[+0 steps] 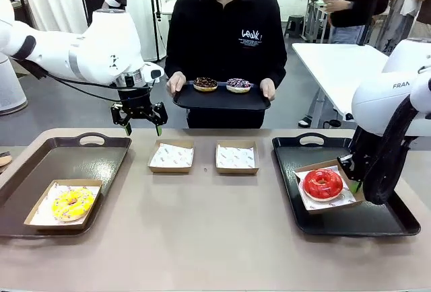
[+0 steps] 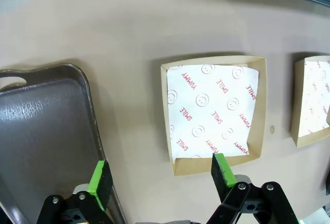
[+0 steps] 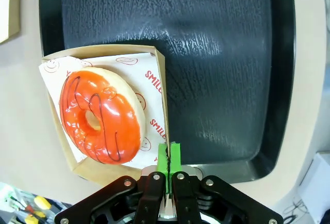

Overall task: Individually package the donuts and arrange them on the tray.
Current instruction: Place the picked Paper togo box on the Handle tray while simultaneously picking up another Paper togo box from the table with the other hand.

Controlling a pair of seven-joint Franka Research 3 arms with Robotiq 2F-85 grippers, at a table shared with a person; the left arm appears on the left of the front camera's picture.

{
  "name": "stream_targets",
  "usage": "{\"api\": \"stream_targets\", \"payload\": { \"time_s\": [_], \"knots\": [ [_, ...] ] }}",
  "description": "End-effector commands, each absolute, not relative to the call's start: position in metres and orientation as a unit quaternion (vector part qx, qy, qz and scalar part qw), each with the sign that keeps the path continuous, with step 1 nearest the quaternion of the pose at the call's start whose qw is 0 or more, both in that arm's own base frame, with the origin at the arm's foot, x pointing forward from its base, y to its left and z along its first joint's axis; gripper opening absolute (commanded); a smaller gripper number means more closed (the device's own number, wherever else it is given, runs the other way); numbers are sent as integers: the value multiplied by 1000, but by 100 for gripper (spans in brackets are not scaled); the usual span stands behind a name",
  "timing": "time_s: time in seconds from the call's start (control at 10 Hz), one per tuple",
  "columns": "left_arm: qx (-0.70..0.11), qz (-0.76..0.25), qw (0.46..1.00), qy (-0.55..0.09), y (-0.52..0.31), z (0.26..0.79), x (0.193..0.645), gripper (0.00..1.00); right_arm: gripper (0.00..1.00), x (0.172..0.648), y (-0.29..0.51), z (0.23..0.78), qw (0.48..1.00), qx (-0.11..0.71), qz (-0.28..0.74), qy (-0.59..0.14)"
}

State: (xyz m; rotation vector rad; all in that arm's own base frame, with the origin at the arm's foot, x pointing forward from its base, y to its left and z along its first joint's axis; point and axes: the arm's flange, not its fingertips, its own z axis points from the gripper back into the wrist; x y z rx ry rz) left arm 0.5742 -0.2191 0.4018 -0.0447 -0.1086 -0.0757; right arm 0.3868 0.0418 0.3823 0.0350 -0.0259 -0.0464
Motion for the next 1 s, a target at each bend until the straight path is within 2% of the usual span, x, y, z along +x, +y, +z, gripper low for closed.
{"api": "stream_targets", "payload": {
  "time_s": [0.0, 0.6, 0.9],
  "knots": [
    [-8, -30, 997, -64, -223, 397, 584, 100, 1, 377, 42, 362, 999, 21, -39, -14],
    [0, -33, 998, -58, -227, 384, 592, 100, 1, 385, 40, 350, 999, 24, -41, -3],
    [1, 4, 999, -54, -232, 372, 592, 100, 1, 385, 40, 350, 999, 23, -41, -2]
  ]
}}
